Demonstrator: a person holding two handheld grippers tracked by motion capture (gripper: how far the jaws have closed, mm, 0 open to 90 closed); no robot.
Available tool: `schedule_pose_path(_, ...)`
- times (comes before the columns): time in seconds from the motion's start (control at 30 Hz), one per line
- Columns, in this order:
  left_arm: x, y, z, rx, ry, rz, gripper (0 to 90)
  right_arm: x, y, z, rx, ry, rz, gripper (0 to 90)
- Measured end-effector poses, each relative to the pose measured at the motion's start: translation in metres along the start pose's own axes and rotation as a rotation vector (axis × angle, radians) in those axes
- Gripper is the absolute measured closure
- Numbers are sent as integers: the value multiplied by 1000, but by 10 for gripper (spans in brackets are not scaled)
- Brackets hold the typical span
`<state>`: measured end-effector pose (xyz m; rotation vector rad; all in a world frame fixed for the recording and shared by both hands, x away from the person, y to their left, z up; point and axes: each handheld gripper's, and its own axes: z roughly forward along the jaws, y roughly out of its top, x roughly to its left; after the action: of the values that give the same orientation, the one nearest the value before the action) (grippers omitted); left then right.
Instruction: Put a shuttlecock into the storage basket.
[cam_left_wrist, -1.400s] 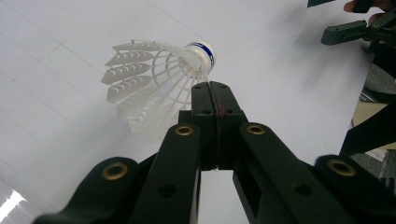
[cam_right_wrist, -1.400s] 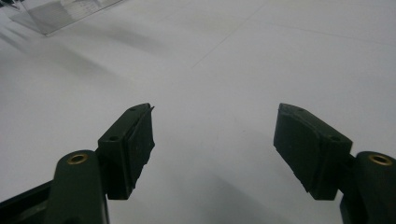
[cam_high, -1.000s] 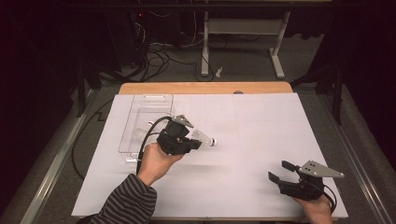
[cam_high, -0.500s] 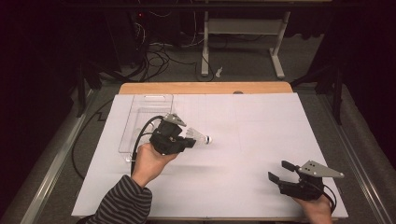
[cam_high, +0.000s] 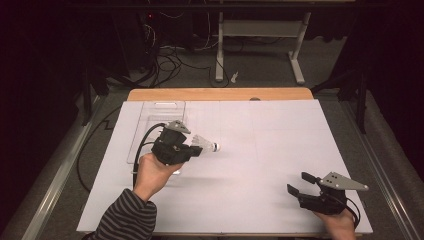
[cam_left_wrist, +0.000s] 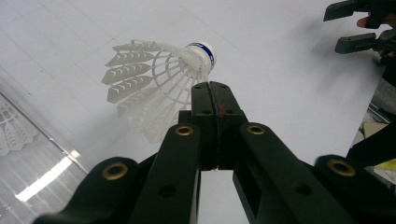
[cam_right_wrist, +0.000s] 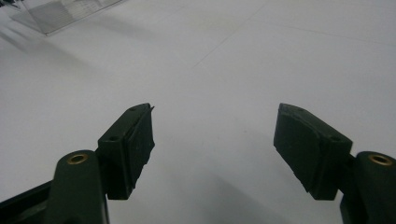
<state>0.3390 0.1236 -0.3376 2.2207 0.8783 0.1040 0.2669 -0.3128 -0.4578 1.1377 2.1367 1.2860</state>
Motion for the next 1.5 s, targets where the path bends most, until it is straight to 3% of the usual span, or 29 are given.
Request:
schedule_pose_path(0.8,20,-13,-25,-39,66,-64,897,0,0,0,3,1,1,292)
schedule_pose_path(1.13,28,-18,-34,-49,135,-85,897,0,0,1,4,0,1,292)
schedule_pose_path(1.5,41,-22,-37,-54,152,-124,897,0,0,0,3,0,1,292)
